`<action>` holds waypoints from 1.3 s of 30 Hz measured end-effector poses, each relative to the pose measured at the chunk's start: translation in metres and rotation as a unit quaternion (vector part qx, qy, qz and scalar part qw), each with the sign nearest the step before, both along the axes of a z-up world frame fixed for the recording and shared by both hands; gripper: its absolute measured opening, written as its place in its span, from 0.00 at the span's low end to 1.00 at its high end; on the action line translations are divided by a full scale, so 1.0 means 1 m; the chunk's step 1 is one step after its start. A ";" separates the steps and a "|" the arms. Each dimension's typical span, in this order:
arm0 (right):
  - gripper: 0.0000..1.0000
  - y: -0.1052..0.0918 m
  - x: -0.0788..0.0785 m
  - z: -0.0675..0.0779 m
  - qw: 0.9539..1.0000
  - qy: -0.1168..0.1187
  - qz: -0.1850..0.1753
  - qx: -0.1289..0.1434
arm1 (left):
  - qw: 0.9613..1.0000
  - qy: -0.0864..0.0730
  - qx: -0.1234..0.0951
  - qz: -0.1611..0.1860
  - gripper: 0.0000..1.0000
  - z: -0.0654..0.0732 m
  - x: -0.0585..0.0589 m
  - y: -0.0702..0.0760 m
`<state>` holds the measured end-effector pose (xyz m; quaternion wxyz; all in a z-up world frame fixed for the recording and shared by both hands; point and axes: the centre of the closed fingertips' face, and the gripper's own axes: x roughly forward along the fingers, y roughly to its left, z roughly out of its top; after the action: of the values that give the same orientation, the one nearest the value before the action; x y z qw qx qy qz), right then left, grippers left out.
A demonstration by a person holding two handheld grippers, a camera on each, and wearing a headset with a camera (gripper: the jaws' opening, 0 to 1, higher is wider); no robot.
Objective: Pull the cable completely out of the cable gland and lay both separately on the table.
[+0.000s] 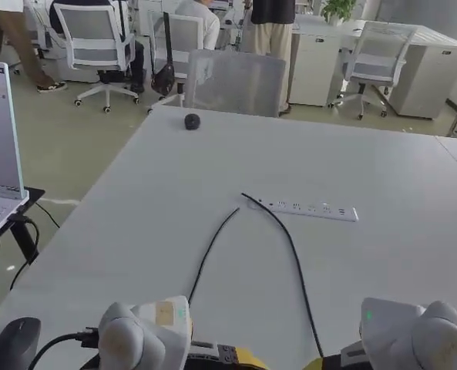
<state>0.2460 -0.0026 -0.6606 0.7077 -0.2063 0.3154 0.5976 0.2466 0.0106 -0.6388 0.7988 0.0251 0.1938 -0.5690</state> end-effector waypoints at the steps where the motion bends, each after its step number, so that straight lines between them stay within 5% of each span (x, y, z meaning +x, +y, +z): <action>1: 0.00 0.000 0.000 0.000 1.000 0.001 -0.003 0.002 | 1.000 0.001 0.000 0.001 0.14 0.000 0.000 0.000; 26: 0.00 -0.012 0.016 -0.004 0.996 0.018 -0.086 0.031 | 1.000 0.009 0.003 0.020 0.14 0.001 0.010 0.005; 39: 0.00 -0.036 0.025 -0.020 0.986 0.043 -0.159 0.031 | 1.000 0.011 0.000 0.021 0.14 0.004 0.013 0.006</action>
<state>0.2708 -0.0383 -0.6809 0.7852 -0.1054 0.3559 0.4957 0.2593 0.0164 -0.6351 0.8084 0.0147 0.2034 -0.5522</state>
